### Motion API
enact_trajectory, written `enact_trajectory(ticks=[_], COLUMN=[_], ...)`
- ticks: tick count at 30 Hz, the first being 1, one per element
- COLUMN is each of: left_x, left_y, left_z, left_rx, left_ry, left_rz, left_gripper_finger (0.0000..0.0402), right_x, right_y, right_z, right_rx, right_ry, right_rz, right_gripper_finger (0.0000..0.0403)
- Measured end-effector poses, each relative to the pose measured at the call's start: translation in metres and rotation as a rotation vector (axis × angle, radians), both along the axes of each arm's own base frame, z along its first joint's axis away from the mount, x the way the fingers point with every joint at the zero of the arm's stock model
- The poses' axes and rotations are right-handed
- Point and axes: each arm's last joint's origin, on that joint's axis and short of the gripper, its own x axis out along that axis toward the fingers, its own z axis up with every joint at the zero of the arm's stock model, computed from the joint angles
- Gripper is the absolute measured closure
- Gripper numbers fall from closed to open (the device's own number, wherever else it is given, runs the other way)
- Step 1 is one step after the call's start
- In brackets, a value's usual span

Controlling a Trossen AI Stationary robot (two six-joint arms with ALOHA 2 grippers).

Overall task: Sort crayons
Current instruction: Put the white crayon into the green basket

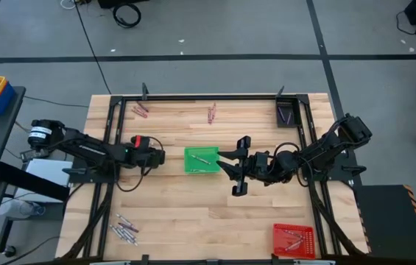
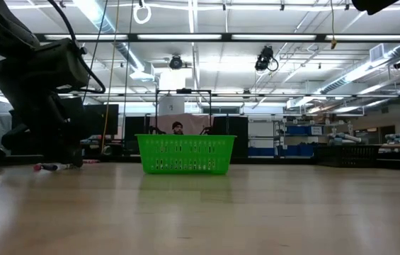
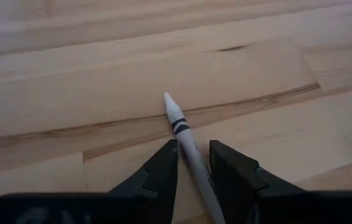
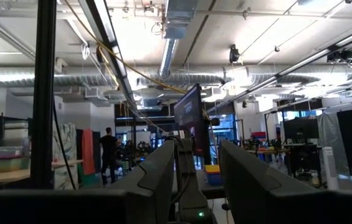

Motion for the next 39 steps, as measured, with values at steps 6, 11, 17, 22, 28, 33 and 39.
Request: enact_trajectory(ticks=[6, 11, 17, 22, 28, 33, 39], left_x=[0.009, 0.016, 0.016, 0.016, 0.028, 0.057, 0.097], left_y=[-0.007, -0.009, -0.009, -0.008, -0.009, -0.014, -0.026], left_z=[0.010, 0.015, 0.016, 0.016, 0.027, 0.065, 0.116], left_rx=[-0.016, -0.048, -0.036, -0.009, 0.038, 0.116, 0.324], left_ry=[0.045, 0.033, 0.038, 0.047, -0.008, -0.060, -0.180], left_rz=[-0.077, -0.122, -0.118, -0.122, -0.197, -0.349, -0.621], left_gripper_finger=[0.0323, 0.0343, 0.0352, 0.0353, 0.0353, 0.0353, 0.0354], right_x=[0.000, 0.000, 0.000, 0.000, 0.000, 0.000, 0.000], right_y=[0.000, 0.000, 0.000, 0.000, 0.000, 0.000, 0.000], right_z=[0.000, 0.000, 0.000, 0.000, 0.000, 0.000, 0.000], right_rx=[0.000, 0.000, 0.000, 0.000, 0.000, 0.001, -0.005], right_ry=[0.000, 0.000, 0.000, -0.001, -0.002, -0.004, -0.004], right_rz=[0.000, 0.000, 0.000, 0.000, 0.000, 0.000, -0.004], right_gripper_finger=[0.0273, 0.0273, 0.0273, 0.0273, 0.0273, 0.0273, 0.0273])
